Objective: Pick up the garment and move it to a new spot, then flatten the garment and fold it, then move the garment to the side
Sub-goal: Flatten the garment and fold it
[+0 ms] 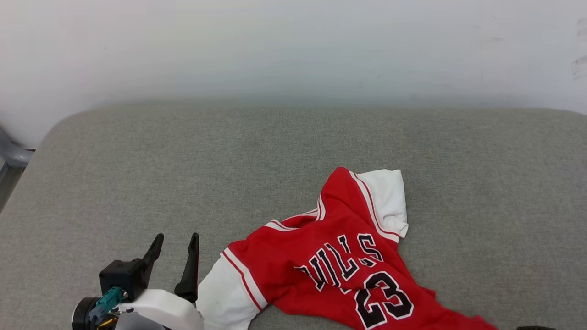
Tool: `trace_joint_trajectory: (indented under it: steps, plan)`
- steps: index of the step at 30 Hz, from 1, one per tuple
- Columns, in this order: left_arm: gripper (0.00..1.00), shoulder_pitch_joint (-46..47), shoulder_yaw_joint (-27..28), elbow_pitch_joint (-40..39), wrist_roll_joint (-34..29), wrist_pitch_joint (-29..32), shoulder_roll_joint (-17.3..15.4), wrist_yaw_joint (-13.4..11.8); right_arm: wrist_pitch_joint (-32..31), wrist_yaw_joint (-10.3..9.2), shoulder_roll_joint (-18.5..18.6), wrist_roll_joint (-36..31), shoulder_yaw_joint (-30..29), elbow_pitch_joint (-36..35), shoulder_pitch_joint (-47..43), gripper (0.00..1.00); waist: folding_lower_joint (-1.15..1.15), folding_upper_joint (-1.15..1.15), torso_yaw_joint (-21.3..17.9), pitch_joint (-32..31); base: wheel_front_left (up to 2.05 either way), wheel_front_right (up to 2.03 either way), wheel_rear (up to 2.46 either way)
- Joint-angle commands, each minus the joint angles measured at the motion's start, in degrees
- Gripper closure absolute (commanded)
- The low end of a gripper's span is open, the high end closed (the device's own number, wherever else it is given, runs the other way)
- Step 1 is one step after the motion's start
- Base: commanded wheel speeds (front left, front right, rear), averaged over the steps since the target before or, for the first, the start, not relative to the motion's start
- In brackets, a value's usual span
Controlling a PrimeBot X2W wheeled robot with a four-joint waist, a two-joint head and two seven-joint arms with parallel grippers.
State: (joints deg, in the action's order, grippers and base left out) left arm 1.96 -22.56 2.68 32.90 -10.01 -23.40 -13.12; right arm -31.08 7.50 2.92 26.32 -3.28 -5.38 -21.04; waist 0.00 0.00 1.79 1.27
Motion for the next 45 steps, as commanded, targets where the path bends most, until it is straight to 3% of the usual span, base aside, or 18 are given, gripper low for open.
trace_joint_trajectory:
  steps: [1,10,16,19,25,33,45]
  plan:
    - [0.00,-0.7,0.2,0.1,0.1,-0.4,-0.2,-0.3,1.8,-0.02,-0.1,-0.1,-0.4,-0.4,1.0,0.00,0.00,0.00,-0.3,-0.4,0.00,0.00,0.00]
    - [0.00,-1.8,0.7,-0.3,0.5,-1.0,-0.2,-1.3,17.0,-0.02,-0.1,-3.8,-6.4,-3.5,6.4,0.00,0.00,0.00,-0.7,-1.5,0.00,0.00,0.00]
    - [0.00,-1.3,0.6,-0.6,0.0,-1.4,0.0,-2.0,19.9,-0.03,-0.1,-9.1,-8.6,0.0,13.5,0.00,0.00,0.00,-0.3,-1.0,0.00,0.00,0.00]
    - [0.00,-0.2,0.2,-0.7,-0.2,-1.6,0.4,-1.8,17.3,-0.02,0.5,-10.1,-8.2,4.1,18.8,0.00,0.00,0.00,0.5,-0.2,0.00,0.00,0.00]
    - [0.00,2.1,-0.9,0.0,-1.0,-2.4,1.6,-1.0,6.6,-0.02,5.5,-6.8,-5.4,14.2,30.0,0.00,0.00,0.00,3.5,2.3,0.00,0.00,0.00]
    - [0.00,7.3,-2.0,1.3,-1.8,-3.8,4.2,0.9,-7.5,-0.03,11.9,-3.7,1.0,22.4,43.9,0.00,0.00,0.00,8.2,8.0,0.00,0.00,0.00]
    - [0.00,12.4,-1.6,3.4,-3.0,-5.0,7.6,3.6,-11.1,-0.03,15.3,-4.5,8.6,33.4,55.9,0.00,0.00,0.00,12.5,14.1,0.00,0.00,0.00]
